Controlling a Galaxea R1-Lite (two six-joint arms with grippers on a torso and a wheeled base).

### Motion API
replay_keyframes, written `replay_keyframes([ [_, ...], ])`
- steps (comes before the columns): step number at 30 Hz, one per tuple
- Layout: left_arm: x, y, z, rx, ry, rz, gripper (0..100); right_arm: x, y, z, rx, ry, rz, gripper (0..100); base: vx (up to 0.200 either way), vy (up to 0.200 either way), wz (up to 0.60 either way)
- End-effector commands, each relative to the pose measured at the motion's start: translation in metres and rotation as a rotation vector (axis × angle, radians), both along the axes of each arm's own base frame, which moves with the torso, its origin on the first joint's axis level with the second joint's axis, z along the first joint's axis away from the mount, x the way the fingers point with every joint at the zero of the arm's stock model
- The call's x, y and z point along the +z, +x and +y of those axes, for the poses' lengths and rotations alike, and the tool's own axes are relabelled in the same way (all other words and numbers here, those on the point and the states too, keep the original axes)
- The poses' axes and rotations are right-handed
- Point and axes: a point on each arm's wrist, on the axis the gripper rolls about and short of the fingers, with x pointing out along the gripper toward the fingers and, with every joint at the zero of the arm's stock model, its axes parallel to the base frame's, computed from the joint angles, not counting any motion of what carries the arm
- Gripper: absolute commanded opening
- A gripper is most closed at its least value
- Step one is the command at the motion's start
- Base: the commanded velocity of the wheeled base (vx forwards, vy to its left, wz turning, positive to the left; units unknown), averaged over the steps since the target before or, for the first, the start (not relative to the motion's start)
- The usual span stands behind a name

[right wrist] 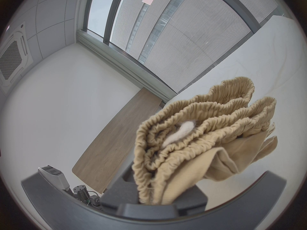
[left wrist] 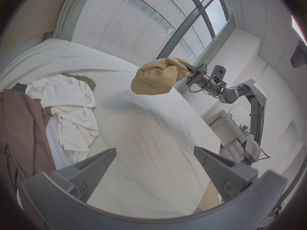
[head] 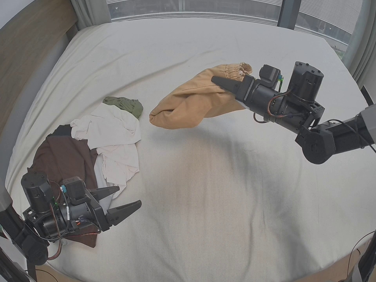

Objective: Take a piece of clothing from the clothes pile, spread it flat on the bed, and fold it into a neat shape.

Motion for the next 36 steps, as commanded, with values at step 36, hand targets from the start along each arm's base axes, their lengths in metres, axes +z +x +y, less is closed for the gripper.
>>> replay_keyframes([
  [36, -0.004, -0.005, 0.001, 0.003, 0.007, 0.022, 100, -0.108, 0.071, -0.033, 0.001, -0.081, 0.168, 0, 0.0, 0.0, 0.0],
])
